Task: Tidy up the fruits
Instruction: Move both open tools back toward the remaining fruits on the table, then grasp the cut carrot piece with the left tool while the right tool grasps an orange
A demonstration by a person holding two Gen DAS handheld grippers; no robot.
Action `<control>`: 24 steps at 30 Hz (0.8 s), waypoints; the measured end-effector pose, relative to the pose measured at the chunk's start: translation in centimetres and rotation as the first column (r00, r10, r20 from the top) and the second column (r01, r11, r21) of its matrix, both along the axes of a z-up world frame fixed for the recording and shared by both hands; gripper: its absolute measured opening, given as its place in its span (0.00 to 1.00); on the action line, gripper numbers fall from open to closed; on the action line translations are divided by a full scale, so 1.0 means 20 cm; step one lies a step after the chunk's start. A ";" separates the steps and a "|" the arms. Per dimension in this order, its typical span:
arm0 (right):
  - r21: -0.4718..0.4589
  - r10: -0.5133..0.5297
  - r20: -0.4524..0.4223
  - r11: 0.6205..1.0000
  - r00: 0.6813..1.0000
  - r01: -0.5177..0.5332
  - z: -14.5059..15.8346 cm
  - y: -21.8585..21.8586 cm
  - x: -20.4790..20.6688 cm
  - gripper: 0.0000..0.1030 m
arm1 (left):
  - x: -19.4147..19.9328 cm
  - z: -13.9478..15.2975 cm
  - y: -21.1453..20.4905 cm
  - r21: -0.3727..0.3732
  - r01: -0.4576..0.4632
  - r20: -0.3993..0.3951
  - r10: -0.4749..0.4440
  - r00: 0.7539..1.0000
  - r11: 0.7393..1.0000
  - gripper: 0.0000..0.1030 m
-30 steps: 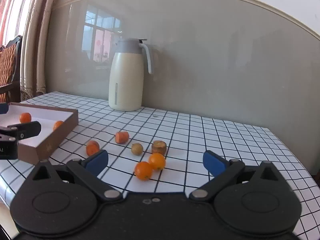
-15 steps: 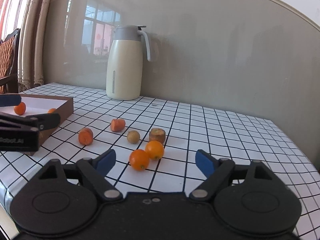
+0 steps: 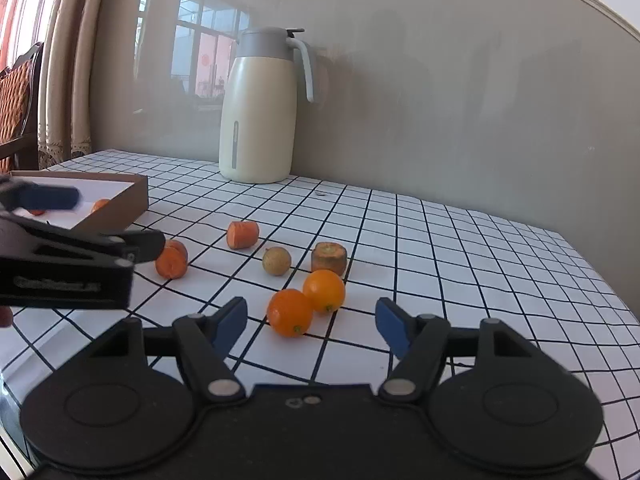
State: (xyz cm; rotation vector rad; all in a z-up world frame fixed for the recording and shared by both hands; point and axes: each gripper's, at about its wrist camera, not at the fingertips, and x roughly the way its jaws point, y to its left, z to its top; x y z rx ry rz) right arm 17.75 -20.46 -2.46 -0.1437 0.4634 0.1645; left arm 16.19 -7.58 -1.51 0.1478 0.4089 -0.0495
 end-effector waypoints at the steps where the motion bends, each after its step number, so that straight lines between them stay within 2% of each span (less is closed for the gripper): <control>1: -0.001 0.001 -0.003 1.000 1.000 -0.001 0.00 0.00 0.00 0.61 | 0.02 -0.01 0.00 -0.006 0.000 -0.014 0.000 1.000 1.000 0.79; 12: -0.013 0.005 -0.043 1.000 0.999 -0.006 -0.04 0.00 0.07 0.54 | 0.10 -0.06 -0.05 -0.010 -0.005 -0.063 0.004 0.998 1.000 0.78; 20: -0.008 0.022 -0.078 1.000 0.997 -0.022 -0.05 0.02 0.11 0.42 | 0.16 -0.10 -0.07 -0.026 -0.014 -0.109 0.011 0.994 1.000 0.73; 24: -0.004 0.024 -0.103 1.000 0.994 -0.024 -0.06 0.03 0.14 0.33 | 0.19 -0.10 -0.05 -0.049 -0.028 -0.138 0.021 0.990 0.998 0.72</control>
